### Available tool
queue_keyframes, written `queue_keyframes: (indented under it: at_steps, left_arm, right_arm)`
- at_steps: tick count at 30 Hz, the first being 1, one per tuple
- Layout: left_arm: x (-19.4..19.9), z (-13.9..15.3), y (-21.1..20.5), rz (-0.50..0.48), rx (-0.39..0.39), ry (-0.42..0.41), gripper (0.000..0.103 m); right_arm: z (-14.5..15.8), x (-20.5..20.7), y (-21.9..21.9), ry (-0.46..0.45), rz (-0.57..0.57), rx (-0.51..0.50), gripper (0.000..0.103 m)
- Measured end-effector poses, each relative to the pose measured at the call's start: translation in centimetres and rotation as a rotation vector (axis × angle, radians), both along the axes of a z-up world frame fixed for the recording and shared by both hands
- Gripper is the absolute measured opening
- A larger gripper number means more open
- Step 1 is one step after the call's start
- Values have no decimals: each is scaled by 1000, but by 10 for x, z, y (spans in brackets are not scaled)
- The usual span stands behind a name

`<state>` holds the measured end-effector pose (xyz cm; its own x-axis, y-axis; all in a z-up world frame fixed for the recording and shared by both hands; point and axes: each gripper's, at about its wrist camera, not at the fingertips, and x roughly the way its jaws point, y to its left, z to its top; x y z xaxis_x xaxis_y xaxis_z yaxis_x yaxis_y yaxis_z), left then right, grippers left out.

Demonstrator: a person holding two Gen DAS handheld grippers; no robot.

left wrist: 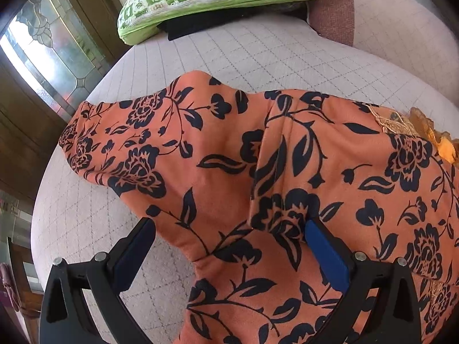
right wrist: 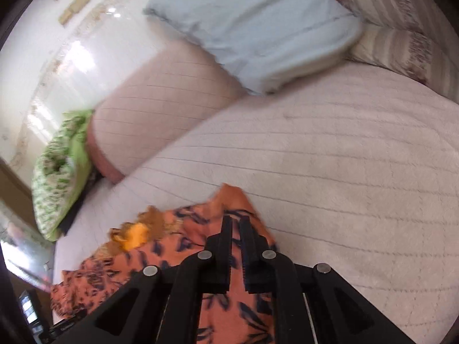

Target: Fold small clothes

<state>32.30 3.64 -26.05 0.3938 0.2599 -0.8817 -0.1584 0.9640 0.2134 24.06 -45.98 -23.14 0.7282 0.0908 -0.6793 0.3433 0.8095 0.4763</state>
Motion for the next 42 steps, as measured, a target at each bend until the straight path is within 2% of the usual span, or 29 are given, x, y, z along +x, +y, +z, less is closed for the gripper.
queue_keyframes:
  at_steps: [1,3,5,6,9,12,14,17,19,21,22,23,25,27,31,34,37,39,42]
  left_arm:
    - [-1,1,-1,-7,8,-4,103]
    - [0,-1,0,-9,3,-3,103]
    - [1,-1,6,6,-24,5,103]
    - [1,0,11,20,-30,7,103]
    - [4,4,32,59,-52,2,103]
    - [4,9,55,132,-85,-18,103]
    - [4,13,70,187,-75,-33,103]
    - [5,15,83,215,-104,-43,103]
    - [9,8,88,221,-114,-19,103]
    - [14,-8,91,222,-106,51,103]
    - [15,-13,91,222,-122,78,103]
    - [13,-12,95,236,-158,75,103]
    - [10,-6,105,248,-227,71,103]
    - [7,2,121,268,-289,47,103]
    - [-5,13,174,417,-308,-10,103]
    - [-17,15,218,531,-390,-50,103]
    - [-28,10,257,619,-476,-70,103]
    - [-34,8,277,662,-542,-100,103]
    - [-34,7,304,699,-597,-144,103]
  right_arm:
    - [-2,8,4,7,43,19,8]
    - [-13,21,5,50,58,29,8]
    - [-29,29,-3,124,20,48,8]
    - [-41,33,-14,169,-17,68,5]
    - [-53,29,-38,153,-66,176,5]
    - [-35,20,-34,139,-78,129,8]
    - [-19,14,-14,105,-15,107,8]
    - [-9,3,22,92,99,136,8]
    - [-14,0,47,139,163,115,8]
    - [-31,2,66,250,188,73,8]
    - [-43,2,71,311,199,63,8]
    - [-47,-2,74,318,200,55,9]
    - [-40,-12,78,301,192,23,9]
    - [-34,-25,83,288,207,60,9]
    - [-28,-53,98,190,233,154,9]
    - [-24,-57,115,166,294,149,10]
    - [-34,-50,125,211,338,172,17]
    - [-53,-43,129,264,355,239,28]
    - [-63,-40,124,236,339,312,28]
